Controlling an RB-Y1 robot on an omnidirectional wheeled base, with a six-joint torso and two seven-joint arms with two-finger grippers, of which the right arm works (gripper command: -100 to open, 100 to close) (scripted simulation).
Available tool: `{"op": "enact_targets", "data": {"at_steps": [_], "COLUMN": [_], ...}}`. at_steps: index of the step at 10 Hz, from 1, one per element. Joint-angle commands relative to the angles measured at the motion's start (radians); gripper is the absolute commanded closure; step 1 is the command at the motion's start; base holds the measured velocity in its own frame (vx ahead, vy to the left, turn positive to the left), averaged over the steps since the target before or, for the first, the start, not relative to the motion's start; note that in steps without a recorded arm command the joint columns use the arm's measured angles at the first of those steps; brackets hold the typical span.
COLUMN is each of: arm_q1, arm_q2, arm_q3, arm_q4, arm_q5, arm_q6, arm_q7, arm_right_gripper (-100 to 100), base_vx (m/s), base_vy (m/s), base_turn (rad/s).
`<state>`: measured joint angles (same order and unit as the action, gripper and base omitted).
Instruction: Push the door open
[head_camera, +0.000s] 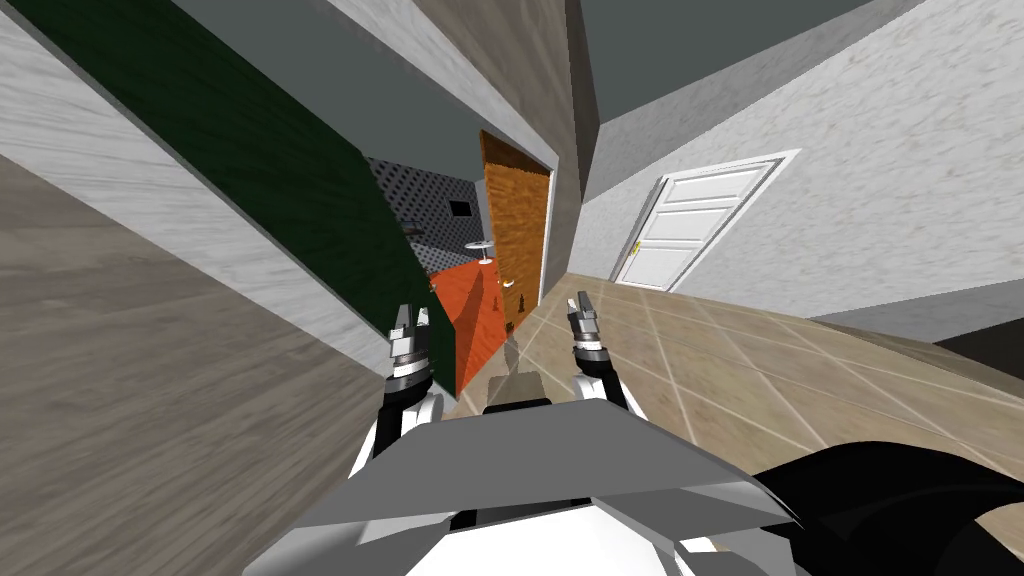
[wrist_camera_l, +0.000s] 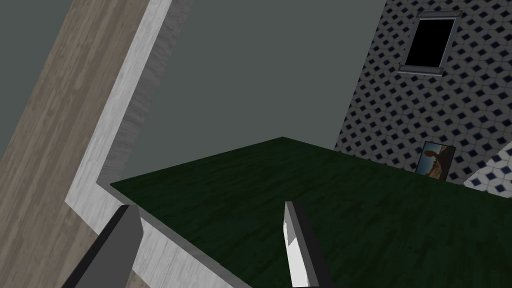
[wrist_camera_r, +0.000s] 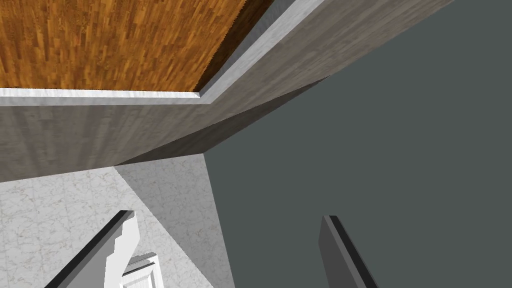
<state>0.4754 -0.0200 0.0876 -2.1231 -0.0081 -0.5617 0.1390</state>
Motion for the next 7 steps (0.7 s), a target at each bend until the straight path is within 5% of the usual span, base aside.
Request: {"op": "enact_targets", "data": {"at_steps": [1, 7], "arm_q1": [-0.014, -0.062], "arm_q2": [-0.006, -0.028], "arm_q3": [0.004, 0.022], "arm_q4": [0.031, 0.151], "arm_q5": [0.002, 0.008], "arm_q6": [-0.003, -0.020], "arm_q7": [-0.004, -0.018], "arm_right_gripper": [-100, -100], "base_vx": [0.118, 0.090], "base_vy": [-0.055, -0.057], "base_turn": [0.057, 0.062]}}
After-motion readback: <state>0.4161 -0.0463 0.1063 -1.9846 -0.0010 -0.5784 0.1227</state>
